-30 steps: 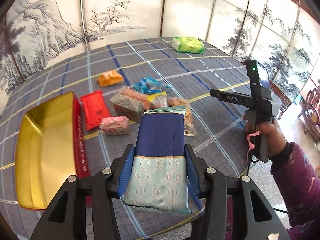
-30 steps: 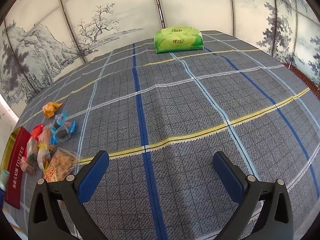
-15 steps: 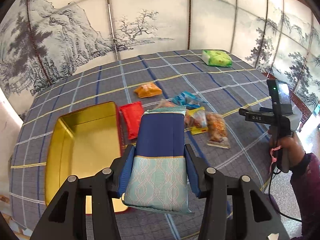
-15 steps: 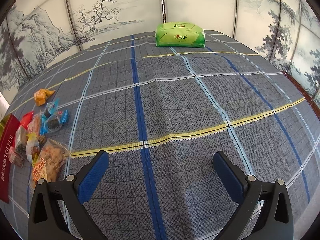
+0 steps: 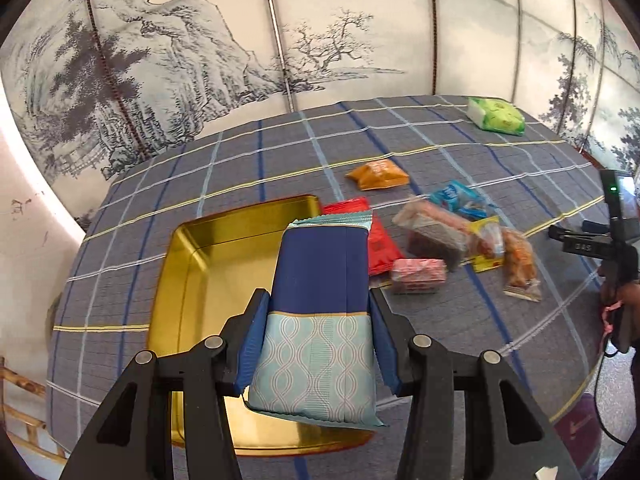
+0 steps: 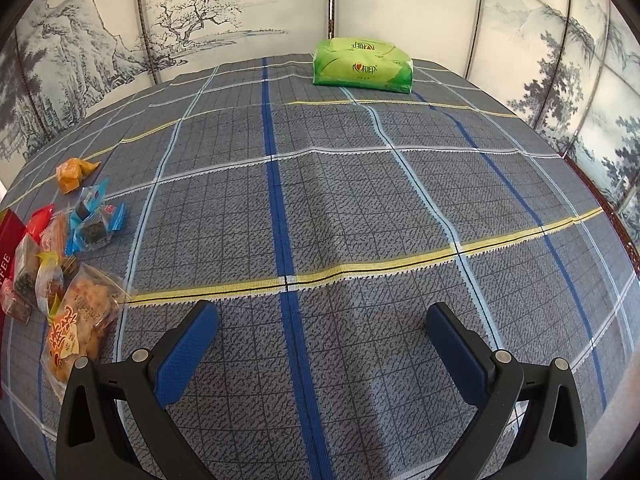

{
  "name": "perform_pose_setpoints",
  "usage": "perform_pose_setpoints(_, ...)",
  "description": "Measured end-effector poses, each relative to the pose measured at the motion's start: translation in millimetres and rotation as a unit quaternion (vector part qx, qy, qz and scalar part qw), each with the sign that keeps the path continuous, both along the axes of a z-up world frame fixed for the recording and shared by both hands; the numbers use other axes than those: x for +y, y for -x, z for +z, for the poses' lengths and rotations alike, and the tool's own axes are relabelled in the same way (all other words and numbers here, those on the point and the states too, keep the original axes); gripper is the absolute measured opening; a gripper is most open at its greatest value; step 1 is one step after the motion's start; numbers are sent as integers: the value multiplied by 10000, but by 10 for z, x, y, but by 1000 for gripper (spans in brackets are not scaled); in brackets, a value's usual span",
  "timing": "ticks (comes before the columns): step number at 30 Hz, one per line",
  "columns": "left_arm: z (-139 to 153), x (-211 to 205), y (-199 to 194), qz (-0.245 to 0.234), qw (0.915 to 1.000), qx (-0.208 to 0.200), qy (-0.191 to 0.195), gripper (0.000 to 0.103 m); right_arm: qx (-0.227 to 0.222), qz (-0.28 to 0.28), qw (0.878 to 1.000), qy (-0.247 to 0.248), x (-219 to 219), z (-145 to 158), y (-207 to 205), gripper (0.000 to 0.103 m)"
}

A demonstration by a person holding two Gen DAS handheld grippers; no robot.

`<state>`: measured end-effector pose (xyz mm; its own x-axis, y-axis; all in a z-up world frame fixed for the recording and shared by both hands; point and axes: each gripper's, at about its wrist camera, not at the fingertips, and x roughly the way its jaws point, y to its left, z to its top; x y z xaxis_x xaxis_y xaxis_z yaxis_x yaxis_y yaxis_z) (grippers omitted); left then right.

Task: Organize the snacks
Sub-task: 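Carry the blue-and-mint packet over the gold tray and release it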

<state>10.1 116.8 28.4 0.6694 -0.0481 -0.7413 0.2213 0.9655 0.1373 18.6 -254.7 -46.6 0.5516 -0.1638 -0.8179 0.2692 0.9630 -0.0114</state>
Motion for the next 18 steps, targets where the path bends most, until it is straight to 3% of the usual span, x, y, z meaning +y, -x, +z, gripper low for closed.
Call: perform_pose_setpoints(18,-285,492,-689,337,9977,258,-537,45,24,-156,9999,27,24,2,28,103)
